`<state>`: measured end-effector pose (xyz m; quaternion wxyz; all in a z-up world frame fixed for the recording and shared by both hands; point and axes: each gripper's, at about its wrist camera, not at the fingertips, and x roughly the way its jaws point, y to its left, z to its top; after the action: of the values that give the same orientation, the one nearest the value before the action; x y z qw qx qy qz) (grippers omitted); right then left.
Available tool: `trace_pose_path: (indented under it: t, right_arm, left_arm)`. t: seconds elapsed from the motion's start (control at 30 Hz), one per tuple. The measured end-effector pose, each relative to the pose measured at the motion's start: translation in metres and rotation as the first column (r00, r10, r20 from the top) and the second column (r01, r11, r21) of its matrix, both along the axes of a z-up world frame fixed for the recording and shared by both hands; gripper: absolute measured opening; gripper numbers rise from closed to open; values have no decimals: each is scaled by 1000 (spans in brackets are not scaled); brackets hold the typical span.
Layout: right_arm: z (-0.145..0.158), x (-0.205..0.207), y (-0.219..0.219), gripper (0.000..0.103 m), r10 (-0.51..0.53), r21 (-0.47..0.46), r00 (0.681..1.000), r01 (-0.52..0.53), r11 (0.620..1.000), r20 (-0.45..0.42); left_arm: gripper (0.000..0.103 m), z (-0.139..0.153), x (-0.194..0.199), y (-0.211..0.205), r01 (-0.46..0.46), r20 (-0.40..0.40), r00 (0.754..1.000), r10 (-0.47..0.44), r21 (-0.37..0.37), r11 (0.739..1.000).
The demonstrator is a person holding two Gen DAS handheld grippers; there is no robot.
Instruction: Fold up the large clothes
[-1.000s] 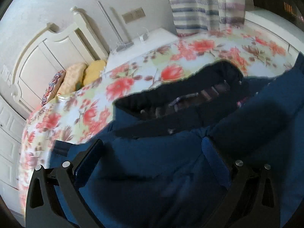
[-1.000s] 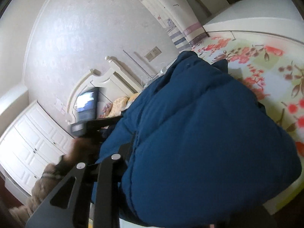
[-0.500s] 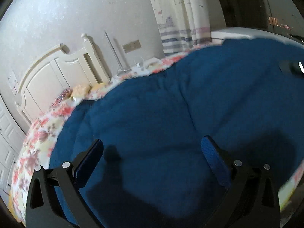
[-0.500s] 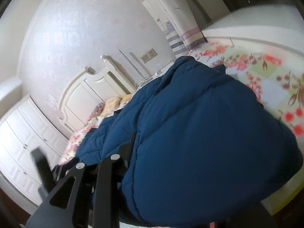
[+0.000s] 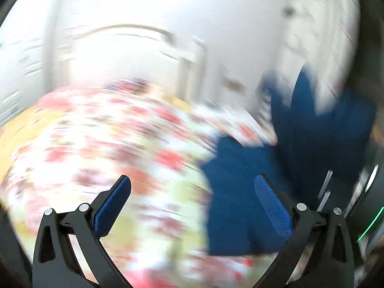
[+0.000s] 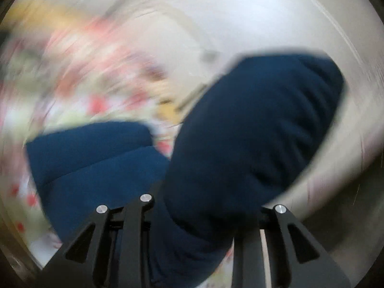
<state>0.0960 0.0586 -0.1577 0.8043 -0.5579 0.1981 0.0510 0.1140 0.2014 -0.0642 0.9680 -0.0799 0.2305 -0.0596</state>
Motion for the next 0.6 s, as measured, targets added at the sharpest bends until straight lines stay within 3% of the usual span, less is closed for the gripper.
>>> trace_pose_path:
  t: [0.03,0.07,0.1,0.2,0.3,0.33,0.37,0.4,0.5,0.6]
  right_arm:
    - [-28,0,15,39,23,-99,999,-27,995,-42]
    - [-54,-2,26,36,55,-205,998,-51,978,18]
    - [-65,-3,31,35,62,-238,996,-45,970,65]
    - [-48,-1,19,38,31,-138,999,-28,990,24]
    - [-28,-13,1,65,66,-61,997,-63,996,43]
    - [-17,-24,-5,81,99,-8,995,-98,995,28]
    - [-1,-39,-15,91,154,88,988,-153,984,-6]
    - [18,-58,-28,92,225,214,973,-210,954,-48]
    - [61,-81,-75,90,339,510,933,-236,827,-119]
    - [94,-67,-110,68,318,678,941,-160,718,-115]
  left_arm:
    - [99,2,-2,13,-33,3,999,33,-9,999]
    - [99,3,-4,29,-67,0,998,67,-14,998]
    - [99,2,-6,34,-73,-2,997,73,-14,997]
    - [99,-3,-10,30,-6,-13,1000,5,-14,1000]
    - [99,1,2,4,102,-20,995,-101,18,995]
    - [99,4,9,-12,146,-17,989,-146,39,988]
    - [99,9,15,-20,173,-13,985,-173,58,983]
    - [99,16,21,-35,203,-7,979,-203,91,975]
    - [99,42,32,-71,277,39,957,-287,163,947]
    - [99,72,50,-103,325,63,936,-347,227,918]
